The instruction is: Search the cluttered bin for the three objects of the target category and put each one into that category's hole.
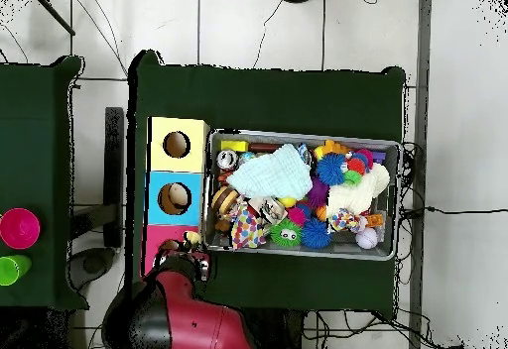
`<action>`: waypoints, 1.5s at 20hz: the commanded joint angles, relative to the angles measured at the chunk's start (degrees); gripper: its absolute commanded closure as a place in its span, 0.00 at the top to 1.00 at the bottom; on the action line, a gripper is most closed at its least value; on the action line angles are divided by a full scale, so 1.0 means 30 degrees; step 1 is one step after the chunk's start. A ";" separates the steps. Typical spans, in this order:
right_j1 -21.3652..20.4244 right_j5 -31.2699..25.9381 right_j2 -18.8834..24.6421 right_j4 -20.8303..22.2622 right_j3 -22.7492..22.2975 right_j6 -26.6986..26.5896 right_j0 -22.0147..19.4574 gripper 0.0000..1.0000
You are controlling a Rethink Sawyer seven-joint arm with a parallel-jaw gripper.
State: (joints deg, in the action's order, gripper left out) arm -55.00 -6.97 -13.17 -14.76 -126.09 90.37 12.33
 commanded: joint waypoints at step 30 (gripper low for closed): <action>0.2934 0.1653 -0.0836 -0.3974 0.0825 0.5650 0.2867 0.00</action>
State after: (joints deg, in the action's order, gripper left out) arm -49.35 -2.88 -15.79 -22.56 -126.17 90.75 20.49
